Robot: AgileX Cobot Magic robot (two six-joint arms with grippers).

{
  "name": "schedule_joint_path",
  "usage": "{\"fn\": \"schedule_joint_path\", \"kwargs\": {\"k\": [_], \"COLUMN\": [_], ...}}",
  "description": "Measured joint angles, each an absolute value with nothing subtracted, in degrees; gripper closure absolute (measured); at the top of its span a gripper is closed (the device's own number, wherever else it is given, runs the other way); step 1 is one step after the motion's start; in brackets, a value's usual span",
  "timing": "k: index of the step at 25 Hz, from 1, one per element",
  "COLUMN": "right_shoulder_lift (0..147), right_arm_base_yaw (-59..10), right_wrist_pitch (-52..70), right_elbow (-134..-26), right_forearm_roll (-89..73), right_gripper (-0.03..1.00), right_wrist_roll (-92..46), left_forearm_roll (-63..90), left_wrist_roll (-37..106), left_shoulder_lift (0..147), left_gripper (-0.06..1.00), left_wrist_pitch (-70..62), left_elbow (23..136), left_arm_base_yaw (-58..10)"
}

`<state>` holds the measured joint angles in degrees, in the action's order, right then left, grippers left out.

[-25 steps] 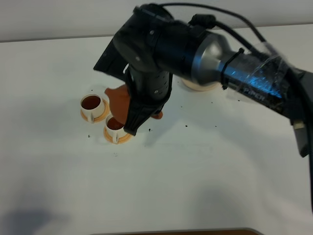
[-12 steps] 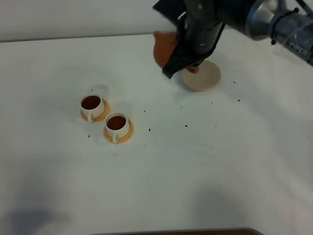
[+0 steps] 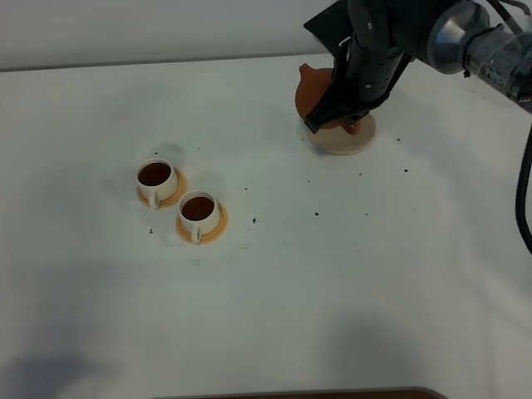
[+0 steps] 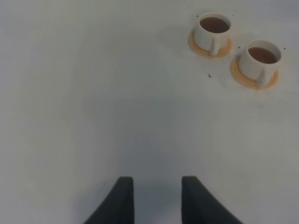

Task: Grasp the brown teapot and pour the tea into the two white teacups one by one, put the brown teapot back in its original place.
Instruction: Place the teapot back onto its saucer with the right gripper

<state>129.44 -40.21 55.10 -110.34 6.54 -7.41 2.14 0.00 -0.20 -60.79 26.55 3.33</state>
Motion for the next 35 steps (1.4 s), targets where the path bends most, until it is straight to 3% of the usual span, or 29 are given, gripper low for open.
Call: {"fn": "schedule_joint_path", "kwargs": {"k": [35], "right_shoulder_lift": [133.8], "right_arm_base_yaw": [-37.3], "right_wrist_pitch": [54.2], "right_elbow": [-110.3], "right_forearm_roll": [3.8], "right_gripper": [0.84], "right_wrist_roll": [-6.4], "left_forearm_roll": [2.1], "left_wrist_roll": [0.0], "left_shoulder_lift": [-0.2], "left_gripper": [0.65], "left_wrist_pitch": [-60.8], "left_elbow": [26.5], "left_arm_base_yaw": [3.3]}}
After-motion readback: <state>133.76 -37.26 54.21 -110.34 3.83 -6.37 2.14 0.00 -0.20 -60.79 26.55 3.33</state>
